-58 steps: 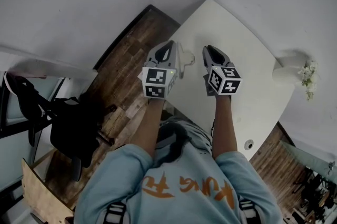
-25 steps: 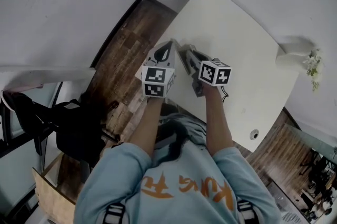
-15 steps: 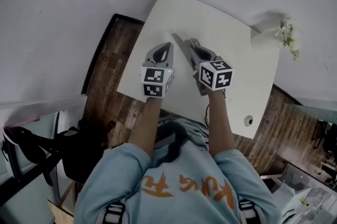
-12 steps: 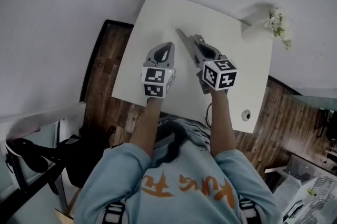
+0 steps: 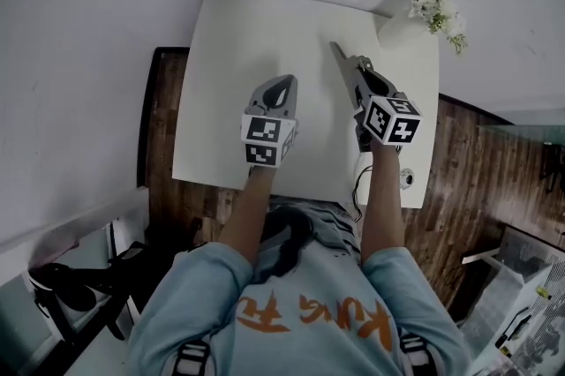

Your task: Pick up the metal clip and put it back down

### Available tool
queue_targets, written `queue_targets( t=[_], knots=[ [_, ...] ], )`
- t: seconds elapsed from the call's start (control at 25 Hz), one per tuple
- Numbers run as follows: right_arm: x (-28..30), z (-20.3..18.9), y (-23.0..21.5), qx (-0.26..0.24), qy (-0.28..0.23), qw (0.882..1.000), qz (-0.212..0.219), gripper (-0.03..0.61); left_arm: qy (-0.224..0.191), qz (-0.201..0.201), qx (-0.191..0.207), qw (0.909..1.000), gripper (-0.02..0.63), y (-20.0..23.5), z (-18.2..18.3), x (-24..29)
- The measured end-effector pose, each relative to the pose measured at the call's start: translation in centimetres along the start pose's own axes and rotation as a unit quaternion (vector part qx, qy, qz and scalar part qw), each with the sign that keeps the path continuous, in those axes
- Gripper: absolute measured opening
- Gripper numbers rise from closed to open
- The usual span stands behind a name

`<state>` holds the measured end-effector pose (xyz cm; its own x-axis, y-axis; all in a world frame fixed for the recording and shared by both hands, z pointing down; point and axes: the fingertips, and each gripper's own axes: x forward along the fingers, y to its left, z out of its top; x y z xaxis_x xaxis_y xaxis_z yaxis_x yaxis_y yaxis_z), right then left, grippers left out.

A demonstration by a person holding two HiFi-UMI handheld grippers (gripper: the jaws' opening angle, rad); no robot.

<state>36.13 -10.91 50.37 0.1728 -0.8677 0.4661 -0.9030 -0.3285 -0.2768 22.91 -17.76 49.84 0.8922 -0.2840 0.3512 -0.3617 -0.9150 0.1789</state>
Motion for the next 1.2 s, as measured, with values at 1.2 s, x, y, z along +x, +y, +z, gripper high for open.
queue_targets(
  t=[1.2],
  knots=[
    [-2.5,-6.1,-12.6,0.146,0.008,0.983,-0.109,0.121,0.024,-0.028,0.013,0.9992,0.025,-6.6,-0.4,4.0]
  ],
)
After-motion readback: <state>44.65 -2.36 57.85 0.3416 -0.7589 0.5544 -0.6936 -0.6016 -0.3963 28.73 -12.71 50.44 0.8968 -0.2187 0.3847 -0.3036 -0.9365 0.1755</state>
